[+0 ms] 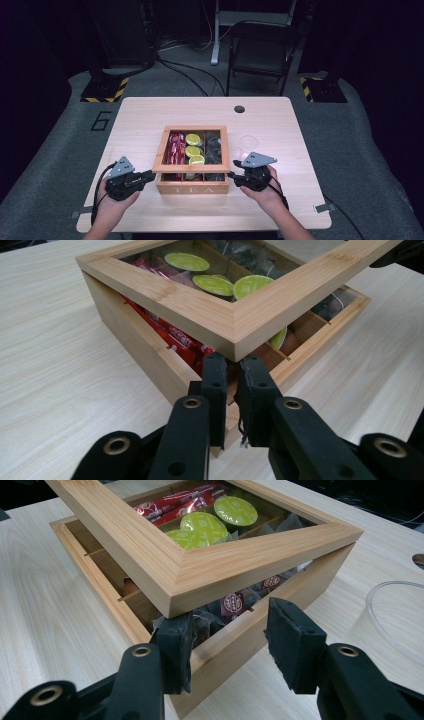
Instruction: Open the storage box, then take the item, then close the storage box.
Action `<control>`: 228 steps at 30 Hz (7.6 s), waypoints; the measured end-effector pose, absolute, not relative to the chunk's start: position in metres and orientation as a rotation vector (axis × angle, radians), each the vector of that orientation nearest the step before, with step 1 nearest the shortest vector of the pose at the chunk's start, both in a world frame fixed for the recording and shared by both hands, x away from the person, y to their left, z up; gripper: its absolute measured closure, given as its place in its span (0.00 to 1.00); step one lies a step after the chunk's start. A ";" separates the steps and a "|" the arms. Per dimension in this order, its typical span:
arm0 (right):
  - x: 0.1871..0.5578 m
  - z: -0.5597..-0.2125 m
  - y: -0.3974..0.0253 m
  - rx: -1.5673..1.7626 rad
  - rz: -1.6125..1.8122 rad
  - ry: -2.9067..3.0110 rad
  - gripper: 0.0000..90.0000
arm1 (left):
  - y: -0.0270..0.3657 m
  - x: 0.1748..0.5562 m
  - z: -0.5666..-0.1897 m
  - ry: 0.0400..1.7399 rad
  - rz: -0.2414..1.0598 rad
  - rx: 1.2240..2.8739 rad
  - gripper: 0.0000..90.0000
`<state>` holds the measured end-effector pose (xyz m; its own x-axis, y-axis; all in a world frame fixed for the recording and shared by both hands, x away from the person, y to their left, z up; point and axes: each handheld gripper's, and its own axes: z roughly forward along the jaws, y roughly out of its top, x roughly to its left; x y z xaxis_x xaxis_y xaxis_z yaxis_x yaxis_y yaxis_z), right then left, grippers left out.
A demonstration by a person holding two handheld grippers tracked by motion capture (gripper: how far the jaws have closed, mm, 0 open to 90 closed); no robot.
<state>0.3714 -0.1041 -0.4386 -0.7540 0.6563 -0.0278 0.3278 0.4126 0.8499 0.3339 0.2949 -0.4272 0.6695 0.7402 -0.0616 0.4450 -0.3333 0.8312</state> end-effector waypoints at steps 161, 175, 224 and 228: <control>0.431 -0.461 -0.030 1.010 1.280 2.385 0.81 | 0.283 0.409 -0.360 0.898 0.611 1.789 0.63; 0.425 -0.451 -0.036 0.943 1.326 2.354 1.00 | 0.283 0.409 -0.360 0.898 0.610 1.793 0.63; 0.433 -0.394 -0.135 1.040 1.296 2.133 1.00 | 0.283 0.407 -0.361 0.894 0.612 1.801 0.63; 0.436 -0.395 -0.143 1.056 1.278 2.121 1.00 | 0.283 0.407 -0.361 0.894 0.613 1.800 0.63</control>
